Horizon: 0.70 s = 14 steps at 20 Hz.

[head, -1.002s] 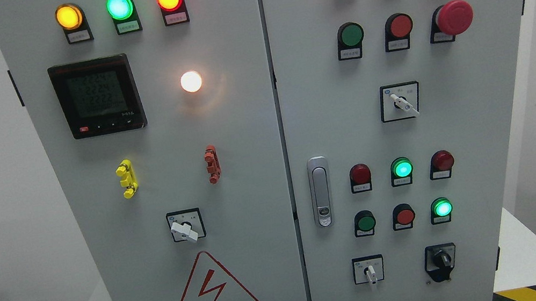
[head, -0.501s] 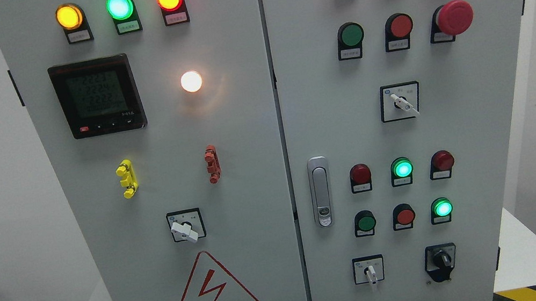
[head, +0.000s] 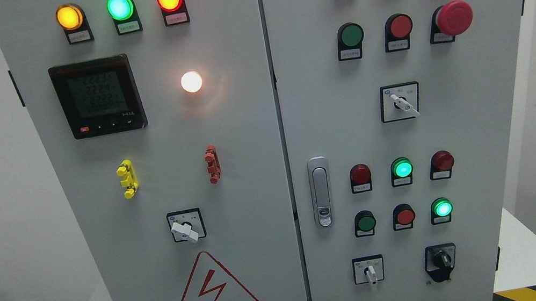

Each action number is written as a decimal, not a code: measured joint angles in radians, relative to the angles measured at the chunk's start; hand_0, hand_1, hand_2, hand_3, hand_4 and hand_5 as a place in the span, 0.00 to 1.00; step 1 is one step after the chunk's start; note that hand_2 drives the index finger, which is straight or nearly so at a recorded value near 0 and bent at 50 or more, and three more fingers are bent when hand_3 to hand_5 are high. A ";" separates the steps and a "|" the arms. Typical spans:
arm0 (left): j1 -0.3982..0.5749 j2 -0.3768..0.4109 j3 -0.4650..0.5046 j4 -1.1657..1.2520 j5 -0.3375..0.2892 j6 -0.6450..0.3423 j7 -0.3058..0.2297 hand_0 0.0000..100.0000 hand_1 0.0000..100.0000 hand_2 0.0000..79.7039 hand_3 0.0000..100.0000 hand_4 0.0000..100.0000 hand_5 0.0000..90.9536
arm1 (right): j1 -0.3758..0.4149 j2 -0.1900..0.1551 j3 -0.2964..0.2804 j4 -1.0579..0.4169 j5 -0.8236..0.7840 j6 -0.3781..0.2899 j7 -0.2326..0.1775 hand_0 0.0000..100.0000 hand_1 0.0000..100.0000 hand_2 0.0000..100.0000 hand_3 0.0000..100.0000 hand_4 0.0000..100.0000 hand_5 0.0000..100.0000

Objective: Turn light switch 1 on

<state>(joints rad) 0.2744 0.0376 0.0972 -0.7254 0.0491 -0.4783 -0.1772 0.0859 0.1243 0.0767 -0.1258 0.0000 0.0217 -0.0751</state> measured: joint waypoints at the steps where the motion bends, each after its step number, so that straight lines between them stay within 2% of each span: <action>1: -0.021 0.001 -0.006 0.061 0.000 0.013 -0.007 0.24 0.08 0.11 0.17 0.32 0.00 | 0.000 0.000 0.000 0.000 0.000 0.000 0.000 0.00 0.00 0.00 0.00 0.00 0.00; 3: -0.071 0.002 -0.030 0.188 0.000 0.049 -0.016 0.24 0.07 0.01 0.07 0.20 0.00 | 0.000 0.000 0.000 0.000 0.000 0.000 0.000 0.00 0.00 0.00 0.00 0.00 0.00; 4: -0.090 0.003 -0.043 0.242 0.001 0.078 -0.019 0.24 0.07 0.00 0.05 0.16 0.00 | 0.000 0.000 0.000 0.000 0.000 0.000 0.000 0.00 0.00 0.00 0.00 0.00 0.00; 5: -0.105 0.003 -0.055 0.288 0.001 0.109 -0.020 0.24 0.06 0.00 0.00 0.09 0.00 | 0.000 0.000 0.000 0.000 0.000 0.000 0.000 0.00 0.00 0.00 0.00 0.00 0.00; 6: -0.120 0.001 -0.068 0.337 0.001 0.145 -0.022 0.24 0.05 0.00 0.00 0.00 0.00 | 0.000 0.000 0.000 0.000 0.000 0.000 0.000 0.00 0.00 0.00 0.00 0.00 0.00; 10: -0.154 -0.010 -0.107 0.483 0.002 0.236 -0.023 0.23 0.04 0.00 0.00 0.00 0.00 | 0.000 0.000 0.000 0.000 0.000 0.000 0.000 0.00 0.00 0.00 0.00 0.00 0.00; 14: -0.173 -0.019 -0.134 0.588 0.004 0.263 -0.016 0.23 0.00 0.00 0.00 0.00 0.00 | 0.000 0.000 0.000 0.000 0.000 0.000 0.000 0.00 0.00 0.00 0.00 0.00 0.00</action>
<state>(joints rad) 0.1013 0.0187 -0.0366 -0.1374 0.0530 -0.2156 -0.1930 0.0859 0.1243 0.0767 -0.1258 0.0000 0.0217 -0.0751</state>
